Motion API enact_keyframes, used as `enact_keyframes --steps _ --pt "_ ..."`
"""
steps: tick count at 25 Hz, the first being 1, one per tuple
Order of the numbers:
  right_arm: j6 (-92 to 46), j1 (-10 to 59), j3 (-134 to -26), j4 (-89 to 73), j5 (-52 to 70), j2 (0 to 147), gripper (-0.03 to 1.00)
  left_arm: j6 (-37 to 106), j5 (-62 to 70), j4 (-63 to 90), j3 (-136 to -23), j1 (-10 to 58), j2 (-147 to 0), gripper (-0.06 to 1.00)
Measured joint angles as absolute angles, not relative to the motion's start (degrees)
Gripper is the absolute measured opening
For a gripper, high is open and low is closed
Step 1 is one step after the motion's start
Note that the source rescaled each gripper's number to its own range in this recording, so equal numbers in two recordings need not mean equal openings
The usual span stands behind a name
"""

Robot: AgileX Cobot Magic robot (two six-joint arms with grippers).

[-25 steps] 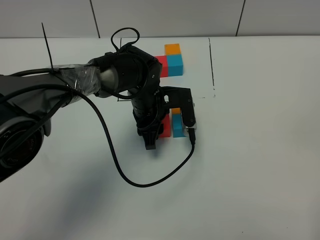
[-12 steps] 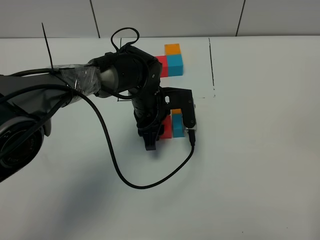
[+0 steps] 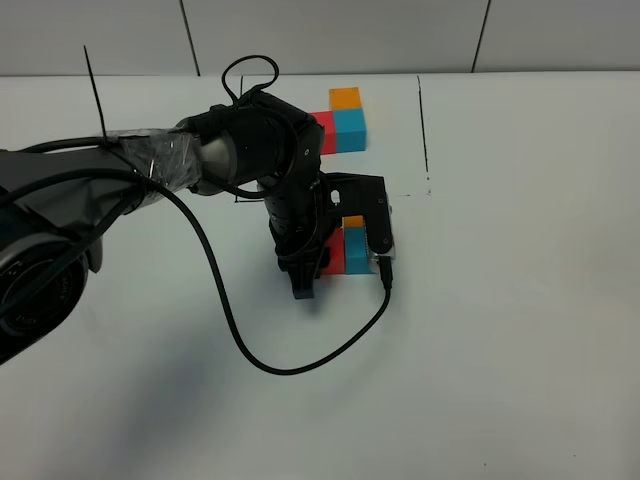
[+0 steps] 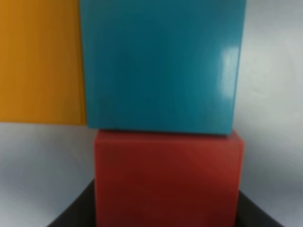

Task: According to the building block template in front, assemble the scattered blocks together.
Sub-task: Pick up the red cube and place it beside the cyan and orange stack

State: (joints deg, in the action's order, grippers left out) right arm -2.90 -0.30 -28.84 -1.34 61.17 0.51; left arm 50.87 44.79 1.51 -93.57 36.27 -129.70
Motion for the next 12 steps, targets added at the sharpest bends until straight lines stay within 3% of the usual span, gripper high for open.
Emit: enact_keyframes --steps 12 --pt "-2.9 -0.3 -28.8 -1.3 61.2 0.5 0.73 50.9 45.0 1.5 -93.6 36.3 -129.7 0.00"
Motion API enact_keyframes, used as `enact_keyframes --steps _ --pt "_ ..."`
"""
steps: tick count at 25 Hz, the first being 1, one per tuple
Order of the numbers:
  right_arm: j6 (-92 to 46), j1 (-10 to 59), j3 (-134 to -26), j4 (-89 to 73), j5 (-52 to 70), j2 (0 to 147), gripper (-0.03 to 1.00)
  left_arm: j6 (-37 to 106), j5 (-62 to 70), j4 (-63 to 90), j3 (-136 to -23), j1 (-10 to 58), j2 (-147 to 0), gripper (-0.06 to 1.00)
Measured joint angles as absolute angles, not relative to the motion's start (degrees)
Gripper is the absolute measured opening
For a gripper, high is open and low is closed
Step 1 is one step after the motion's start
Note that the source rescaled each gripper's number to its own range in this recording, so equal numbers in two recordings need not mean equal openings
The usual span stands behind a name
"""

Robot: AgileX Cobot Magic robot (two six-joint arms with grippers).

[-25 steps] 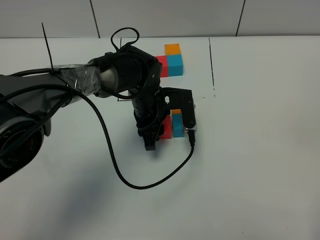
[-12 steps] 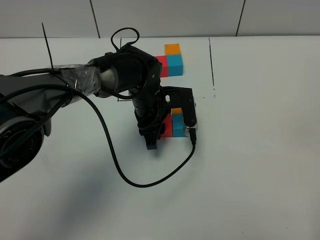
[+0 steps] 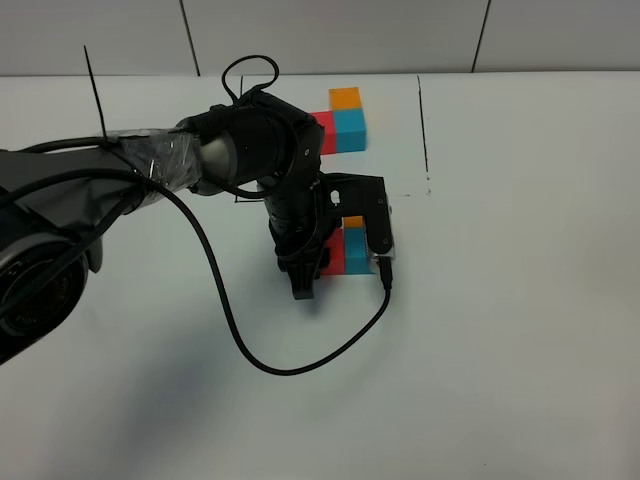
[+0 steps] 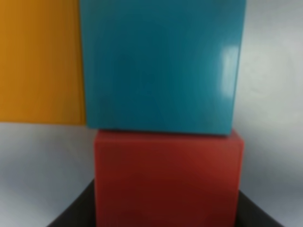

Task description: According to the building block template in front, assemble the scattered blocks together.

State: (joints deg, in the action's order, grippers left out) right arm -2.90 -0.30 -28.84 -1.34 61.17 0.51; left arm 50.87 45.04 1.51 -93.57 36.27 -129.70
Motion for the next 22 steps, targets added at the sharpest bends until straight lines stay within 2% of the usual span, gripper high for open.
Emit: enact_keyframes --steps 10,12,15,18,20,22 --pt "-2.9 -0.3 -28.8 -1.3 61.2 0.5 0.73 50.7 45.3 1.5 -93.6 36.3 -129.7 0.01" --pt "-2.9 -0.3 -28.8 -1.3 61.2 0.5 0.73 50.7 45.5 1.5 -93.6 36.3 -129.7 0.10" --pt "-2.9 -0.3 -28.8 -1.3 61.2 0.5 0.73 50.8 45.8 1.4 -93.6 36.3 -129.7 0.39" --pt "-2.9 -0.3 -28.8 -1.3 61.2 0.5 0.73 50.8 47.3 1.4 -93.6 36.3 -129.7 0.63" --pt "-2.9 -0.3 -28.8 -1.3 61.2 0.5 0.73 50.7 48.8 0.8 -93.6 36.3 -128.9 0.71" --pt "-2.9 -0.3 -28.8 -1.3 61.2 0.5 0.73 50.1 50.2 0.0 -93.6 36.3 -127.1 0.73"
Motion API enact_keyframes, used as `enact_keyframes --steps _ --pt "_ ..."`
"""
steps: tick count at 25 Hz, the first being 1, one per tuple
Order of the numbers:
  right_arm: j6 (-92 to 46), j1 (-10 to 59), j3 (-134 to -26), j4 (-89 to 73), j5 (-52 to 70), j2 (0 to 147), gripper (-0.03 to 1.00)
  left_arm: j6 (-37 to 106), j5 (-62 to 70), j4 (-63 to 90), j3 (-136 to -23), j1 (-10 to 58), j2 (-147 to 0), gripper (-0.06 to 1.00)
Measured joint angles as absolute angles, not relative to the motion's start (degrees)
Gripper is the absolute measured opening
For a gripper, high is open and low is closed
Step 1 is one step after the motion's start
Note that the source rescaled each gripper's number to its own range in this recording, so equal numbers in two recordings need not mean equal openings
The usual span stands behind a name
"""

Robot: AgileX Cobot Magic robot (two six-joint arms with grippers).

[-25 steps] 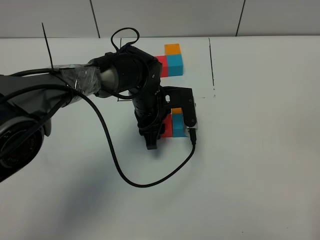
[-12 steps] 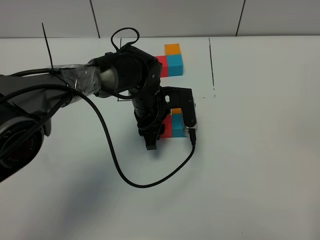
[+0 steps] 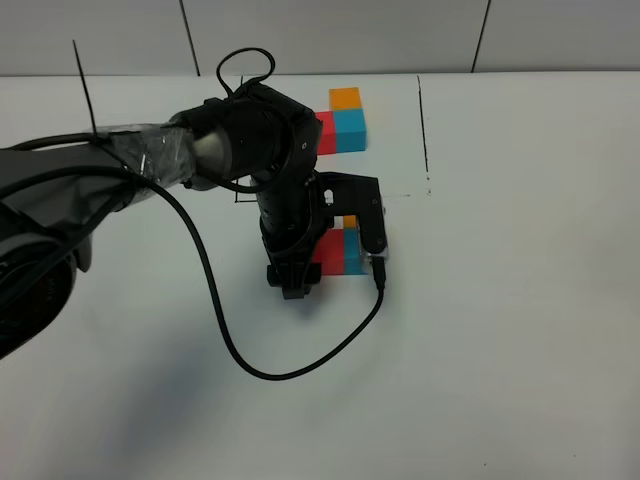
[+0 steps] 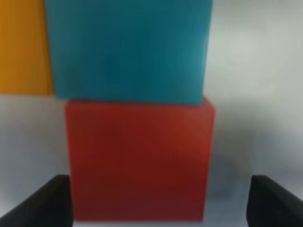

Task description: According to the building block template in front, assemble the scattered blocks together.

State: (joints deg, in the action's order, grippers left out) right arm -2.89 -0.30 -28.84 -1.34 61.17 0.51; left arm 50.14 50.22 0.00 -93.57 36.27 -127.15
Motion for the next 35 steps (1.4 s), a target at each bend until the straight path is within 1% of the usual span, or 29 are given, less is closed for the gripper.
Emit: enact_keyframes --steps 5,8,18,23,27,30,35 --pt "-2.9 -0.3 -28.8 -1.3 61.2 0.5 0.73 47.9 53.6 -3.4 -93.6 35.7 -120.5 0.74" --pt "-2.9 -0.3 -28.8 -1.3 61.2 0.5 0.73 42.8 54.4 -3.8 -93.6 32.7 -116.9 0.74" --pt "-2.9 -0.3 -28.8 -1.3 61.2 0.5 0.73 22.9 63.4 -4.7 -93.6 13.6 -106.2 0.73" --pt "-2.9 -0.3 -28.8 -1.3 61.2 0.5 0.73 17.2 64.6 -5.3 -91.7 7.8 -97.2 0.73" --pt "-2.9 -0.3 -28.8 -1.3 61.2 0.5 0.73 12.8 64.9 -7.6 -86.5 6.0 -87.6 0.73" --pt "-2.9 -0.3 -28.8 -1.3 61.2 0.5 0.73 9.3 65.1 -8.7 -80.9 5.9 -79.8 0.73" --pt "-2.9 -0.3 -28.8 -1.3 61.2 0.5 0.73 7.9 65.4 -8.7 -69.2 5.9 -65.3 0.73"
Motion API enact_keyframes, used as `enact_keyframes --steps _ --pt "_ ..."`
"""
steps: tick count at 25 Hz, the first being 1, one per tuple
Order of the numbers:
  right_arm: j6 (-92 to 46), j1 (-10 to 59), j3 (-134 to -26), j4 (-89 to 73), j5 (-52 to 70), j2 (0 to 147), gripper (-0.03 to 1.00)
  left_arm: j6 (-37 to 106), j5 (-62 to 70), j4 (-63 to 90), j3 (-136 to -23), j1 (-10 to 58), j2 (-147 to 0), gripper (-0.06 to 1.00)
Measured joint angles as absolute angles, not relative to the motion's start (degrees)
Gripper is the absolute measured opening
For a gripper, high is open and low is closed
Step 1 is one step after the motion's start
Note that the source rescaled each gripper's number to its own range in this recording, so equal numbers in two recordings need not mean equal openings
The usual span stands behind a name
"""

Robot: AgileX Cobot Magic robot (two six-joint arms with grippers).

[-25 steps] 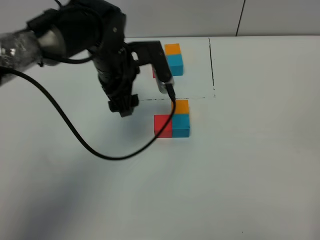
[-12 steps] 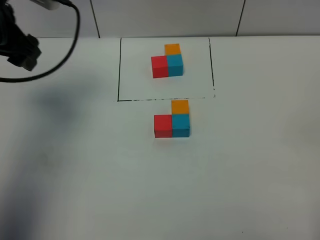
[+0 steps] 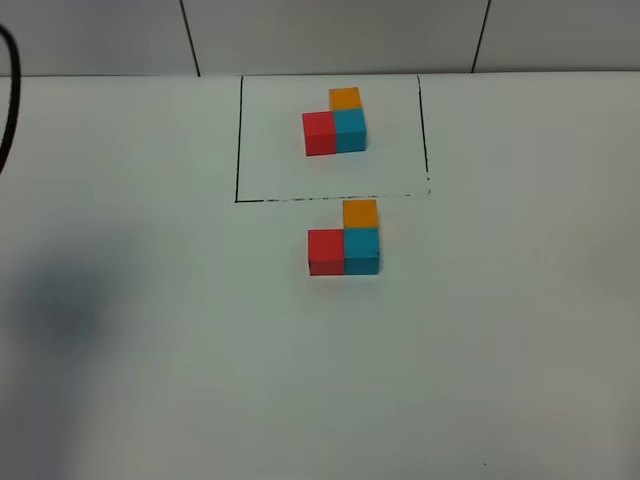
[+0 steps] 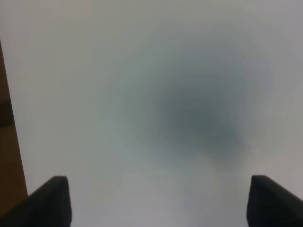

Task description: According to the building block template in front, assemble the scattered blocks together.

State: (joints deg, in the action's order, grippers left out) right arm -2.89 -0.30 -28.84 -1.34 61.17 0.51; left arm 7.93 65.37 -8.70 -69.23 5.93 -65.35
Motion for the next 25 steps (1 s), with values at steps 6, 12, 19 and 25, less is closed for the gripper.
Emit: enact_keyframes --steps 6,12,19,25 --pt "-2.7 -0.3 -28.8 -1.3 61.2 0.5 0.73 3.4 63.2 -8.6 -56.0 5.9 -47.5 0.73" --pt "-2.7 -0.3 -28.8 -1.3 61.2 0.5 0.73 1.7 63.2 -7.6 -45.2 5.9 -30.5 0.73" --pt "-2.7 -0.3 -28.8 -1.3 61.2 0.5 0.73 0.9 64.2 -6.2 -34.9 5.9 -14.0 0.73" --pt "-2.4 -0.3 -28.8 -1.3 61.2 0.5 0.73 3.4 63.0 -1.9 -30.1 5.9 -5.0 0.73"
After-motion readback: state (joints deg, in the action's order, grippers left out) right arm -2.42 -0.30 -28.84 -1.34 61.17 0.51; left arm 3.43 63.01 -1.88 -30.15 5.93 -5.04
